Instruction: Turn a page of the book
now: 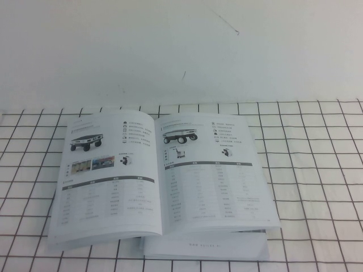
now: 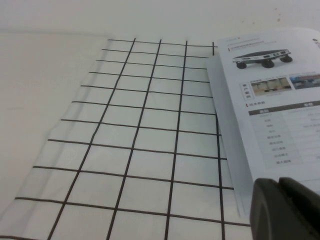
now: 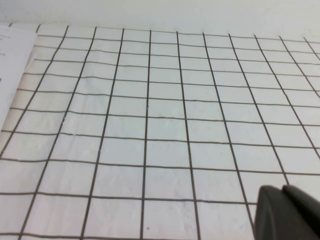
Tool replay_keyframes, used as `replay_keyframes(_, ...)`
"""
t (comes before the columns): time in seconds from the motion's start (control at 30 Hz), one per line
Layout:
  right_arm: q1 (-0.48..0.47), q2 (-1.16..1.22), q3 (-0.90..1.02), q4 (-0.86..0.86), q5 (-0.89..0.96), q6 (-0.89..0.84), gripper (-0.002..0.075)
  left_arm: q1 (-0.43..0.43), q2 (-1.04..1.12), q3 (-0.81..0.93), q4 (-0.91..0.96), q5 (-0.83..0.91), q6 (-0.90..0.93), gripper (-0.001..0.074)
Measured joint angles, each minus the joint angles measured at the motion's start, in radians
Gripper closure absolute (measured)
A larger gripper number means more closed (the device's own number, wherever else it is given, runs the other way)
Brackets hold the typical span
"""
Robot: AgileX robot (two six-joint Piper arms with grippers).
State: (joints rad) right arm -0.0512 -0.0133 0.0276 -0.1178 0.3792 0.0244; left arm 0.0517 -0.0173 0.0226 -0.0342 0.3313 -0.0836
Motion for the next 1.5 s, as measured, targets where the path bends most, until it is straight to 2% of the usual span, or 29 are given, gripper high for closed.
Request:
replay_keyframes(0.13, 0.000, 0.000, 0.000, -0.001, 0.000, 0.000, 0.0727, 0.020, 0.000, 0.000, 0.000, 0.000, 0.000, 0.0737)
replay_keyframes(1.0, 0.000, 0.000, 0.000, -0.001, 0.000, 0.000, 0.0727, 0.007, 0.000, 0.000, 0.000, 0.000, 0.000, 0.0737)
replay_keyframes(1.23, 0.000, 0.000, 0.000, -0.001, 0.000, 0.000, 0.0727, -0.049, 0.000, 0.000, 0.000, 0.000, 0.000, 0.0737)
replay_keyframes(1.5, 0.000, 0.000, 0.000, -0.001, 0.000, 0.000, 0.0727, -0.039, 0.000, 0.000, 0.000, 0.000, 0.000, 0.0737)
